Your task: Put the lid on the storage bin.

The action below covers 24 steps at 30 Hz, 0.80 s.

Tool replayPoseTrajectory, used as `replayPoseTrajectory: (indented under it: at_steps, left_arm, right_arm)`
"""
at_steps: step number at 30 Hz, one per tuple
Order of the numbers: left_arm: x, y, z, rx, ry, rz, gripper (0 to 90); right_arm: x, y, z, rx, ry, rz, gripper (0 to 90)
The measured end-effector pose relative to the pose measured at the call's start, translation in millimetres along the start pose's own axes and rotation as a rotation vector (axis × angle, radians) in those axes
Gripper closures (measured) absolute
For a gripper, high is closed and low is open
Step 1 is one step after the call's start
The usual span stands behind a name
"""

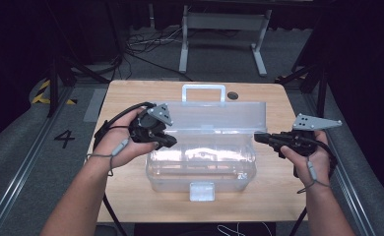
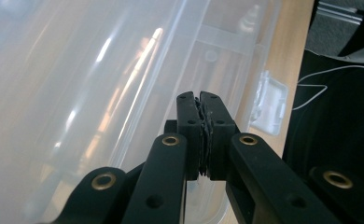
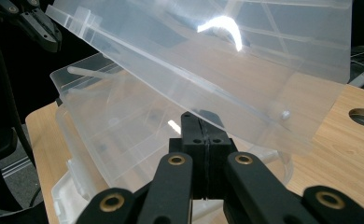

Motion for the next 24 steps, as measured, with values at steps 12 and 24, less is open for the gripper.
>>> replayPoseTrajectory:
  at_steps: [12, 24]
  left_arm:
    - [28.0, -13.1, 7.0, -0.006, 0.087, 0.106, 88.3]
    - [46.3, -22.9, 10.7, -0.008, 0.165, 0.198, 88.3]
  right_arm:
    - [-0.1, 0.0, 0.0, 0.003, -0.001, 0.001, 90.0]
    - [-0.2, -0.2, -0.3, 0.004, 0.0, 0.002, 90.0]
Point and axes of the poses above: each handheld gripper's, and its own axes: z roughly backward along the jaws, x roughly out of its underside, y roughly to its right, the point moved 10 cm from there along -z, roughly forward along the jaws, and after that the axes turned 8 degrees about -y, right-handed, at the moved point
